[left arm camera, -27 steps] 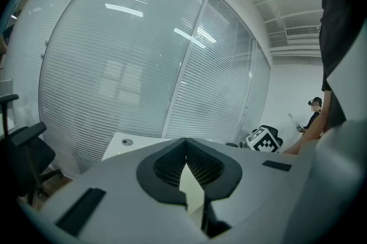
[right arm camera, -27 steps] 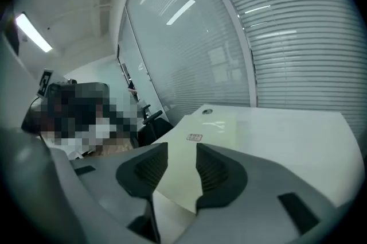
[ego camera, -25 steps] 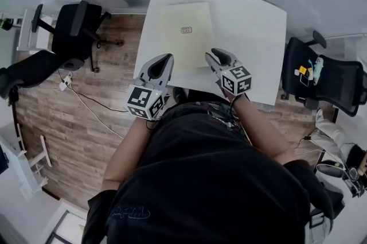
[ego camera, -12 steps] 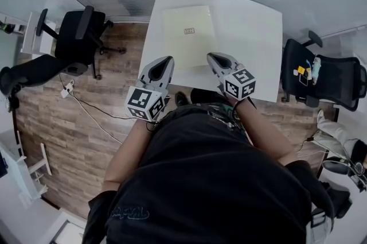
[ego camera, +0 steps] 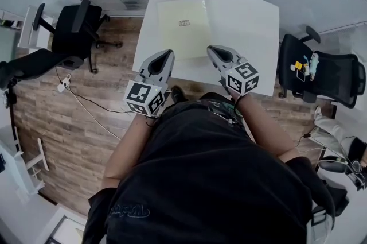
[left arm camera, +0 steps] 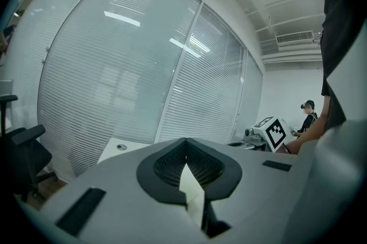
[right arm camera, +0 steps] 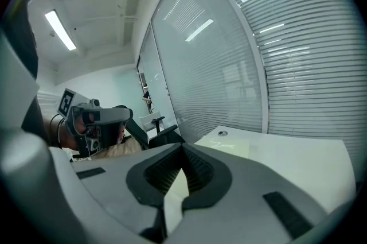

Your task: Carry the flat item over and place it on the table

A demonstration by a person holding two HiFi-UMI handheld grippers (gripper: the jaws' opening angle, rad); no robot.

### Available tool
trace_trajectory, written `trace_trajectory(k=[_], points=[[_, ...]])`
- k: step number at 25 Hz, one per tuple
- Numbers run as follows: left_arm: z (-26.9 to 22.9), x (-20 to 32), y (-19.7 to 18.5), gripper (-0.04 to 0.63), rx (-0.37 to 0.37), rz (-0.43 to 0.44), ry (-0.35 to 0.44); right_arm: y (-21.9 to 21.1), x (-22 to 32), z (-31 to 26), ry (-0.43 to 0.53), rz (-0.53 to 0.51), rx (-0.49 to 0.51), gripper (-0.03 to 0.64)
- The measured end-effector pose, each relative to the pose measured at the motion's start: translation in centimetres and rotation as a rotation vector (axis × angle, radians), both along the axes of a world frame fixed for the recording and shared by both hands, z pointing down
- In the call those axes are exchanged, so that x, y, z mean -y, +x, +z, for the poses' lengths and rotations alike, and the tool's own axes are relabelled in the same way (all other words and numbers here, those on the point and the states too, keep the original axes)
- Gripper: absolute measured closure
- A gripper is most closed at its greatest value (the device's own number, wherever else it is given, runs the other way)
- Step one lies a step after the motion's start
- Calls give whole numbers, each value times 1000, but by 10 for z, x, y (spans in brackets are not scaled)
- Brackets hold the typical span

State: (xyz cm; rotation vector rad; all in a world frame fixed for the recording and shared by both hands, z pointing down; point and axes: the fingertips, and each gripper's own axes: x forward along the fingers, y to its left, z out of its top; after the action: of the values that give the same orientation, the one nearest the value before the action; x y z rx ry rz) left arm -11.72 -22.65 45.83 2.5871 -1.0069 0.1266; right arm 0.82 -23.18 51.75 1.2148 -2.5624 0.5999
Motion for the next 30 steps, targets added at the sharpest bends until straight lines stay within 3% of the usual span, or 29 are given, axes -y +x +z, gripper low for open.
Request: trace_trajectory(k=[6, 21, 30], points=[[2, -16, 27, 580, -25, -32, -22, 41, -12, 3, -31, 14, 30, 595], [12, -82, 112, 580, -12, -97, -56, 107, -76, 5, -51, -71, 87, 595], [6, -134, 138, 580, 8, -125, -9, 127, -122, 0, -19, -109, 92, 595]])
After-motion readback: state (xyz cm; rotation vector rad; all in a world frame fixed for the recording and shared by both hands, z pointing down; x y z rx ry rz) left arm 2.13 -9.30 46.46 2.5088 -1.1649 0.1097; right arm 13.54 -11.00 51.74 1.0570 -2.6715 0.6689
